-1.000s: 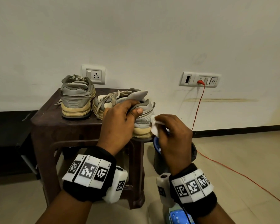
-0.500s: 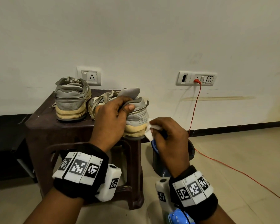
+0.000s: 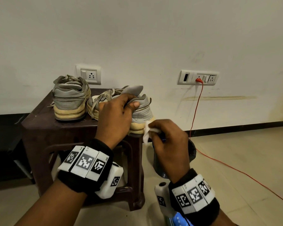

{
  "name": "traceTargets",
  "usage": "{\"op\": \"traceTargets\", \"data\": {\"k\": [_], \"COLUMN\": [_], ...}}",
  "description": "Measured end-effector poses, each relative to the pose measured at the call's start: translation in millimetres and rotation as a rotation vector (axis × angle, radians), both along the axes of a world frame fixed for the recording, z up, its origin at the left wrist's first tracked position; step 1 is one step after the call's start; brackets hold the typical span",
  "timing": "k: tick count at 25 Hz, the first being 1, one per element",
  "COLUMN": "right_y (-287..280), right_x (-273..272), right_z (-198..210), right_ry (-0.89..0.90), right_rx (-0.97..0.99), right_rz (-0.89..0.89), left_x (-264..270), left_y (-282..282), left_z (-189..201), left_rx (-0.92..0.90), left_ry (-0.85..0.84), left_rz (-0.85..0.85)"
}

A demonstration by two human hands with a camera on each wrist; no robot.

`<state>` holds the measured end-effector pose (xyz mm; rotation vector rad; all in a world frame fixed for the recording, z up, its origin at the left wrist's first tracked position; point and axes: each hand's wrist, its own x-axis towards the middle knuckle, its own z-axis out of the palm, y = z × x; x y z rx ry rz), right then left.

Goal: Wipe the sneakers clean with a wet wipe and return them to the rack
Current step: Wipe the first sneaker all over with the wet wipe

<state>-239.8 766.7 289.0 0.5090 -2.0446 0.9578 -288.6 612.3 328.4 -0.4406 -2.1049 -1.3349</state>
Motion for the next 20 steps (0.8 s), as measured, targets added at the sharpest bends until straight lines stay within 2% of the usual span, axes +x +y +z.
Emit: {"op": "traceTargets", "data": {"k": [2, 4, 10, 14, 17, 20], "right_y": [-11.1, -10.7, 10.3, -1.7, -1.5, 4.1], "right_x": [5.7, 0.1, -27.3, -17.9, -19.5, -28.1], "right_z": [-3.3, -4.0, -0.9, -9.6, -11.8, -10.6], "right_ry": [0.024, 0.028, -0.081, -0.134, -0.139, -0.174], "right_rx": [0.072, 0.085, -0.096, -0.041, -0.032, -0.094], "right_rz": [0.037, -0.009, -0.223, -0.161, -0.153, -0.197], "left_x": [-0.7, -2.4, -3.6, -2.8, -1.9, 0.2], "left_y": [3.3, 7.6, 13.4, 2.9, -16.3, -25.5], "left_z": [0.6, -0.6, -1.6, -2.1, -1.2, -1.8], "left_rx": [-0.029, -0.047, -0.104, -0.209, -0.411, -0.766], "left_ry": [0.009, 0.005, -0.032, -0.051, -0.029, 0.093], "left_rz": [0.0, -0.01, 0.01, -0.04, -0.107, 0.09]}}
